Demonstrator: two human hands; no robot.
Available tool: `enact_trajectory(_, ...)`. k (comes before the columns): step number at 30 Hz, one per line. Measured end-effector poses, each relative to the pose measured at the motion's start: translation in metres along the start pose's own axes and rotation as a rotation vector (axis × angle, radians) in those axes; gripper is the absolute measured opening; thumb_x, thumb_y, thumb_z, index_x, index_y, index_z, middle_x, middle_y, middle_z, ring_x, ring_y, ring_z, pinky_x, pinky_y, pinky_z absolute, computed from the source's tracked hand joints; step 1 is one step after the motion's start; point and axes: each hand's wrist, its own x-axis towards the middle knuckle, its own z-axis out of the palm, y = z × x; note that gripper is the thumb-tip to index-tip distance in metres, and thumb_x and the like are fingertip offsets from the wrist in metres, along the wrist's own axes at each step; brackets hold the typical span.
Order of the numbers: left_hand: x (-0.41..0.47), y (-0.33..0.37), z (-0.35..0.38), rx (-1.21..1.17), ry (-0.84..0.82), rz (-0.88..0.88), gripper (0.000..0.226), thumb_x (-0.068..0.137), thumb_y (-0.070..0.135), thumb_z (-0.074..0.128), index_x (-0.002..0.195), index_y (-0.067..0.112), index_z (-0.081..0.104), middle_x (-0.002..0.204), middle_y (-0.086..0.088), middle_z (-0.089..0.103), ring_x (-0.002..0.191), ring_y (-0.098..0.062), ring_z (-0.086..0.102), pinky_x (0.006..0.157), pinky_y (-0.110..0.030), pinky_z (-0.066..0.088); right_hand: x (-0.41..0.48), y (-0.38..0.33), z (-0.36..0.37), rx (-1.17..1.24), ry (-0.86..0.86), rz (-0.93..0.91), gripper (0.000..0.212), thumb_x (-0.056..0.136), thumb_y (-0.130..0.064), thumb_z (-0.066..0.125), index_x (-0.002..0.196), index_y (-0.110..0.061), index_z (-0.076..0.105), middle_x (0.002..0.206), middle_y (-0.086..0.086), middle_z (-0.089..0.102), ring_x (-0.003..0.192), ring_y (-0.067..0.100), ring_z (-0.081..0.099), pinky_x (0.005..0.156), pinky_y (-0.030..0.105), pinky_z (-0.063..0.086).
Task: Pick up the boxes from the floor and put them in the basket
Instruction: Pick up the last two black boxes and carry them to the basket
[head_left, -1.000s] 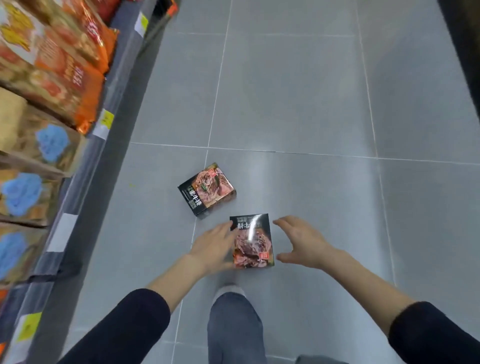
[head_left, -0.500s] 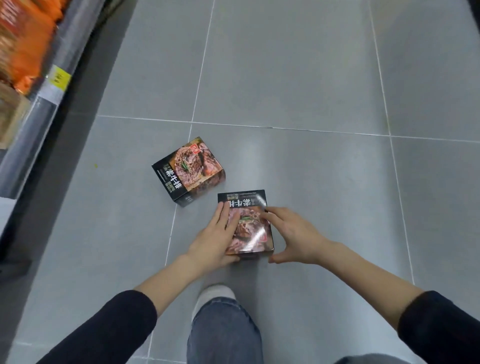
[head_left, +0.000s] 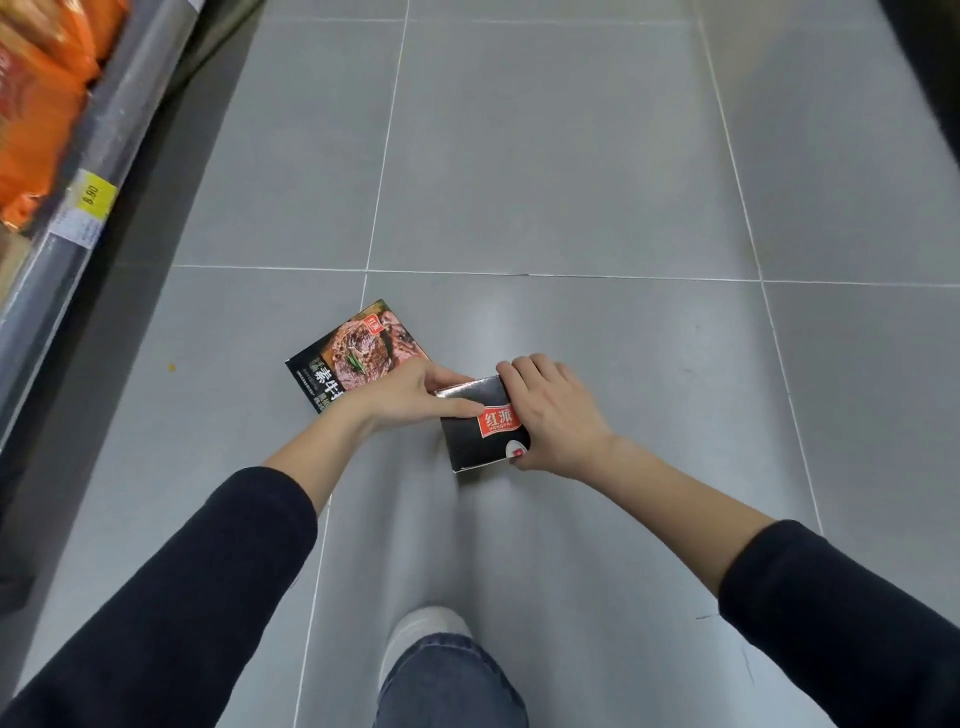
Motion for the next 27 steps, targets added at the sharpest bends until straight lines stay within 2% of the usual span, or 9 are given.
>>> enact_trajectory(3, 0.007, 0.007, -0.012, -0.036, 0.009, -0.020, 0.029, 0.080, 0.035, 0.072, 0.106, 0.023, 0.068, 0.101, -0.001, 0.072, 0.077, -0.003, 0.065, 0.078, -0.017, 0.049, 0.010, 0.008, -0.003, 0.103, 0.001, 0.036, 0.065, 0.065, -0.037, 0.070, 0.118, -0.008, 0.044, 0.112, 0.007, 0.051, 0.103, 0.028, 0.045, 0.082, 0.035, 0.038)
enact_trajectory(6, 0.018, 0.009, -0.039, 0.057, 0.257, -0.005, 0.032, 0.085, 0.023, 0.068, 0.116, 0.018, 0.063, 0.108, 0.000, 0.069, 0.082, 0.001, 0.061, 0.081, -0.013, 0.044, 0.017, 0.014, -0.005, 0.157, -0.023, 0.071, 0.065, 0.067, -0.045, 0.067, 0.117, -0.011, 0.043, 0.111, 0.004, 0.050, 0.101, 0.024, 0.044, 0.076, 0.030, 0.032)
enact_trajectory(8, 0.025, 0.007, -0.067, 0.538, 0.348, 0.025, 0.046, 0.085, 0.003, 0.059, 0.130, 0.015, 0.053, 0.131, -0.006, 0.057, 0.113, -0.013, 0.057, 0.097, -0.023, 0.040, 0.019, 0.015, -0.006, 0.157, -0.026, 0.070, 0.065, 0.068, -0.047, 0.067, 0.117, -0.012, 0.043, 0.110, 0.003, 0.050, 0.100, 0.023, 0.044, 0.074, 0.028, 0.030)
enact_trajectory(11, 0.035, 0.005, -0.094, 1.415, 0.023, -0.065, 0.082, 0.079, 0.009, 0.065, 0.147, 0.023, 0.022, 0.156, -0.006, 0.020, 0.143, -0.023, 0.019, 0.115, -0.038, 0.018, 0.019, 0.015, -0.007, 0.162, -0.033, 0.075, 0.063, 0.068, -0.046, 0.066, 0.117, -0.013, 0.044, 0.110, 0.003, 0.051, 0.100, 0.023, 0.043, 0.073, 0.028, 0.027)
enact_trajectory(13, 0.044, 0.004, -0.097, 1.615, -0.155, -0.116, 0.098, 0.075, 0.026, 0.075, 0.149, 0.026, 0.011, 0.158, -0.004, 0.010, 0.146, -0.022, 0.008, 0.118, -0.041, 0.010, 0.021, 0.015, -0.008, 0.170, -0.025, 0.080, 0.064, 0.068, -0.046, 0.067, 0.118, -0.013, 0.044, 0.110, 0.002, 0.051, 0.099, 0.022, 0.044, 0.072, 0.028, 0.027)
enact_trajectory(16, 0.055, 0.001, -0.101, 1.607, -0.235, -0.075, 0.101, 0.065, 0.044, 0.080, 0.146, 0.030, 0.021, 0.153, 0.002, 0.025, 0.144, -0.018, 0.016, 0.117, -0.041, 0.010, 0.025, 0.015, -0.008, 0.184, -0.024, 0.090, 0.065, 0.067, -0.047, 0.067, 0.118, -0.013, 0.044, 0.110, 0.002, 0.052, 0.098, 0.021, 0.044, 0.072, 0.028, 0.027)
enact_trajectory(20, 0.054, -0.006, -0.111, 1.482, -0.120, 0.030, 0.089, 0.056, 0.057, 0.080, 0.132, 0.029, 0.044, 0.128, 0.005, 0.055, 0.122, -0.019, 0.047, 0.104, -0.033, 0.031, 0.025, 0.014, -0.009, 0.198, -0.020, 0.102, 0.070, 0.065, -0.053, 0.069, 0.117, -0.013, 0.045, 0.109, 0.002, 0.053, 0.093, 0.020, 0.041, 0.072, 0.028, 0.029)
enact_trajectory(24, 0.030, -0.023, -0.111, 1.440, -0.012, 0.021, 0.085, 0.059, 0.063, 0.075, 0.128, 0.022, 0.047, 0.116, 0.000, 0.061, 0.112, -0.023, 0.052, 0.091, -0.032, 0.042, 0.021, 0.012, -0.009, 0.181, -0.022, 0.112, 0.074, 0.058, -0.058, 0.054, 0.117, -0.013, 0.045, 0.109, 0.003, 0.054, 0.089, 0.019, 0.039, 0.072, 0.028, 0.029)
enact_trajectory(27, 0.001, -0.041, -0.106, 1.377, 0.067, -0.028, 0.082, 0.064, 0.065, 0.069, 0.127, 0.018, 0.047, 0.114, -0.002, 0.060, 0.110, -0.022, 0.052, 0.090, -0.030, 0.040, 0.019, 0.011, -0.008, 0.162, -0.021, 0.119, 0.069, 0.065, -0.051, 0.065, 0.118, -0.012, 0.044, 0.109, 0.002, 0.053, 0.098, 0.023, 0.045, 0.073, 0.029, 0.032)
